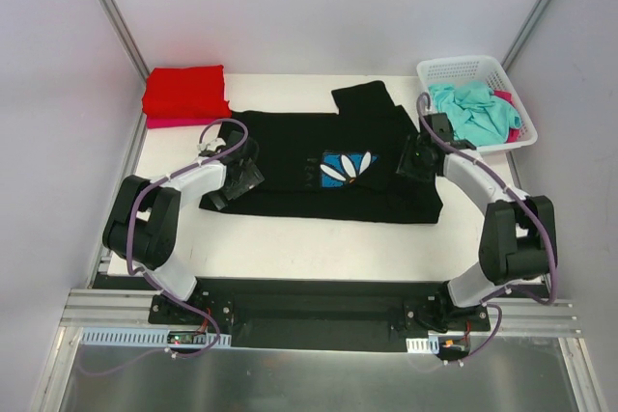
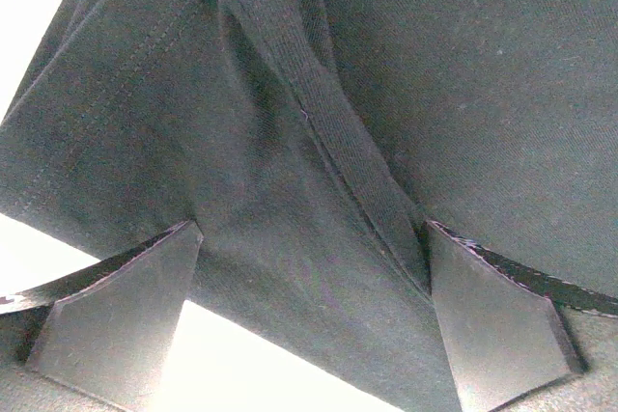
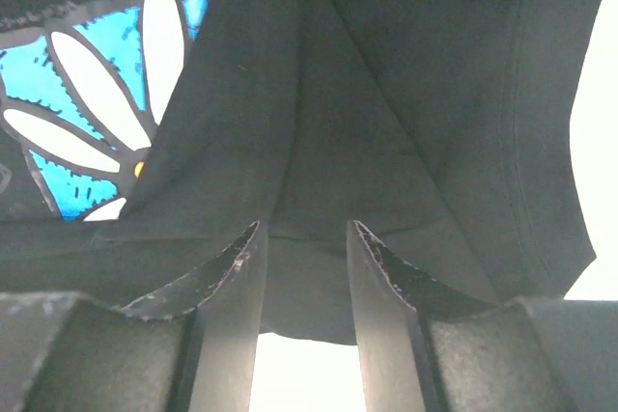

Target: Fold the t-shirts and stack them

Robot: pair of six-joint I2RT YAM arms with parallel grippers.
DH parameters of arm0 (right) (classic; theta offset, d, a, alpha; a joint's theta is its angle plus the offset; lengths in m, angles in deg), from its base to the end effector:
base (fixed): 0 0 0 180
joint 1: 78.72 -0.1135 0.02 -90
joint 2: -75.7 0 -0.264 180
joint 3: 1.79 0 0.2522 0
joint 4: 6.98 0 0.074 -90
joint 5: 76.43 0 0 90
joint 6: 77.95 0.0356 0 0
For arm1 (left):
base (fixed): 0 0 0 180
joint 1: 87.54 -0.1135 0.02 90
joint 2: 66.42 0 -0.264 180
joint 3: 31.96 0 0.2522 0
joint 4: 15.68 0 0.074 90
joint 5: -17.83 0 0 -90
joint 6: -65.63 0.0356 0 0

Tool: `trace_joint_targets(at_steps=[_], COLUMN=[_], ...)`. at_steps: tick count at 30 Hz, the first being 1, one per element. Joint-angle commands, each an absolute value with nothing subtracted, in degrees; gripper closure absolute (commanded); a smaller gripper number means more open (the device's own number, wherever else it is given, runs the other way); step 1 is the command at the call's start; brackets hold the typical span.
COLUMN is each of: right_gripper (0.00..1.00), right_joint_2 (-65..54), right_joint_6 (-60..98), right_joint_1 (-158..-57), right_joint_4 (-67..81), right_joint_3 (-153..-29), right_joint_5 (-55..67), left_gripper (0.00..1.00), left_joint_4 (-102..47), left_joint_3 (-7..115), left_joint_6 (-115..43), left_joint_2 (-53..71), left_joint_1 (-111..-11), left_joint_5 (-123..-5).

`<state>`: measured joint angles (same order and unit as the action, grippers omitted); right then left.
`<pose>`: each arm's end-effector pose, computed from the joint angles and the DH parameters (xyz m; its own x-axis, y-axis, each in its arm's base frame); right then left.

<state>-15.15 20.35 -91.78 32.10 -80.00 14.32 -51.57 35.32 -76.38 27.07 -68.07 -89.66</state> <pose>0.3293 0.0759 0.2363 -0.7882 -0.0347 -0.6145 -0.1054 0.9913 0.0793 0.2985 -0.0942 0.1702 -0.6589 -0.5643 -0.4974 -0.5426 0.8145 -0.2053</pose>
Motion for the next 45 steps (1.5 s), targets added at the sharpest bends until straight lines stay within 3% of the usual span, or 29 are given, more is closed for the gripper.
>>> trace_joint_targets(at_steps=[1,7,40,45], right_gripper=[0.58,0.61,0.65,0.79], right_joint_2=[-8.43,-5.43,-17.55,-18.87], right_joint_6=[28.65,33.32,34.47,34.73], right_joint_1=[-87.51,-87.51,-92.69,-92.69], right_joint_4=[21.66,16.72,12.93,12.85], right_joint_3=[-70.78,-64.69,-69.51,-71.27], right_joint_5=[4.61,2.76,2.23,2.06], left_gripper=[0.01,0.01,0.01,0.01], left_joint_4=[-55.99,-55.90,-55.99,-56.07], left_joint_3=[33.92,34.00,35.06,35.24], left_joint_6=[-77.28,-77.55,-77.37,-77.19], left_joint_2=[27.01,27.18,28.33,28.59], left_joint_1=[-67.85,-67.67,-66.97,-66.97], left_joint_5=[-90.45,-90.19,-89.66,-90.01])
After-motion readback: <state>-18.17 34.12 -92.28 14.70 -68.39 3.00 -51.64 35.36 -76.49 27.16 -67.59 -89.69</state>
